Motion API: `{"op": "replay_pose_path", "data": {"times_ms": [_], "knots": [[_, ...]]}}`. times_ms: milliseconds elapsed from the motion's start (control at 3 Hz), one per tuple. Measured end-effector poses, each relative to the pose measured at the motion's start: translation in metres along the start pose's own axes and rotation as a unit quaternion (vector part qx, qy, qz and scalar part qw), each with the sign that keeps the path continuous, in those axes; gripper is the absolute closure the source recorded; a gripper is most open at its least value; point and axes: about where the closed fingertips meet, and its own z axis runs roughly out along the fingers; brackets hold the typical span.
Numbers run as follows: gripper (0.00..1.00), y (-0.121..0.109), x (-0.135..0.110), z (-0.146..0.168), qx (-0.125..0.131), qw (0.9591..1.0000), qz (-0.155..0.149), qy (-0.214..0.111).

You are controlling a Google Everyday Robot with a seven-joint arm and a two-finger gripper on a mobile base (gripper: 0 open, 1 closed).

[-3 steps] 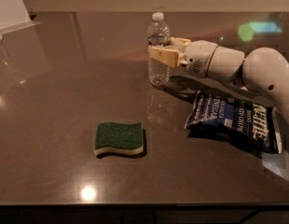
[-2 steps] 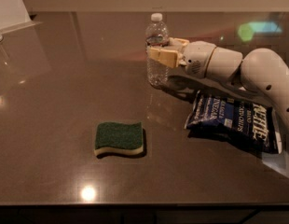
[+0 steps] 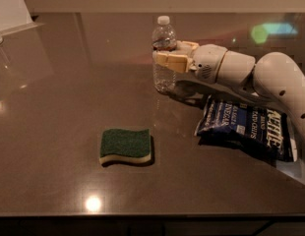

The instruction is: Place water bottle upright

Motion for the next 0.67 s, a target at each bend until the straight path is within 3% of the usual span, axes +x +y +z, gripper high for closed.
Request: {"op": "replay_pose_path", "data": {"times_ms": [333,667], "knots": [[0.12,-0.0004,-0.0004,-0.0016,0.0,1.0,0.0,0.001],[0.0,-0.002,-0.0001,0.0004,0.002,1.0,0.003,0.0]]}}
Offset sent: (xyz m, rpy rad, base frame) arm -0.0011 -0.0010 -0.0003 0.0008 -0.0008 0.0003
